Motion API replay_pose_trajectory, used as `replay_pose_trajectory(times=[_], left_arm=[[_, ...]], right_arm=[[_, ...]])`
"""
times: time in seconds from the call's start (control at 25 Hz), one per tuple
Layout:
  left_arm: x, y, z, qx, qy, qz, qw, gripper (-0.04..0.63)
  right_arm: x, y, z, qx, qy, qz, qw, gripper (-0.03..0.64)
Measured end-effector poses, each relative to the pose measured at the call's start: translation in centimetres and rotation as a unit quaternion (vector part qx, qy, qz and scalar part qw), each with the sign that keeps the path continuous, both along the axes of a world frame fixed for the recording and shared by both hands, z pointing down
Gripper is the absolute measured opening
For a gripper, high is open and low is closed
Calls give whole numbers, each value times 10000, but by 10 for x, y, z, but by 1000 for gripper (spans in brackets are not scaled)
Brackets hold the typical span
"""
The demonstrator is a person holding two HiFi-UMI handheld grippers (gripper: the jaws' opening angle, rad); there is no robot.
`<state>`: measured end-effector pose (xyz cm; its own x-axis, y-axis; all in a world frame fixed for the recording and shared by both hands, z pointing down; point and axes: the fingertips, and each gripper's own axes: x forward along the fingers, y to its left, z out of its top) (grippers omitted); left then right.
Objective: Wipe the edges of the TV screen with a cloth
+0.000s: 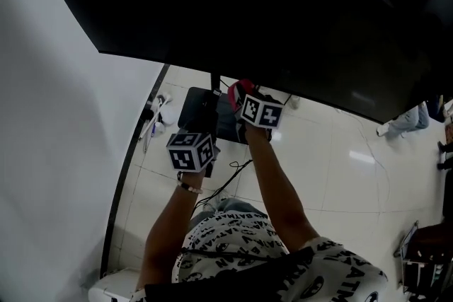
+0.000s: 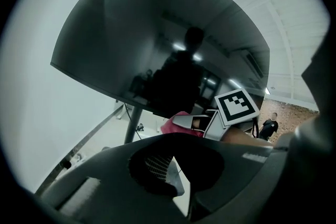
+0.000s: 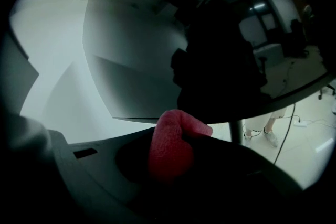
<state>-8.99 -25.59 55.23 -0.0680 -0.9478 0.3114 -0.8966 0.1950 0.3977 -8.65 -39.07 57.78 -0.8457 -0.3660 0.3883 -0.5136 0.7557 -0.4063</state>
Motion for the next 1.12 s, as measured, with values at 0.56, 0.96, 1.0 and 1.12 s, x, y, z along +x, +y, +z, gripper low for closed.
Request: replay_pose_trajectory(times=[0.56,0.96,1.0,1.12], left_arm=[[-110,38,2,174,40,-756,9970,3],[-225,88,18,-55,-23,-380,9993,3],[-238,92,19,-62,-30,-382,9992,3],[-275,107,21,-41,6,-489,9988,3]], right_arm=[[-112,44,-3,-131,-118,-728,9972,59],[-241,87,12,45,107,-656,9978,60],[-254,92,14,50,121,-656,9978,60],[-288,105,18,82,171,-675,9975,60]])
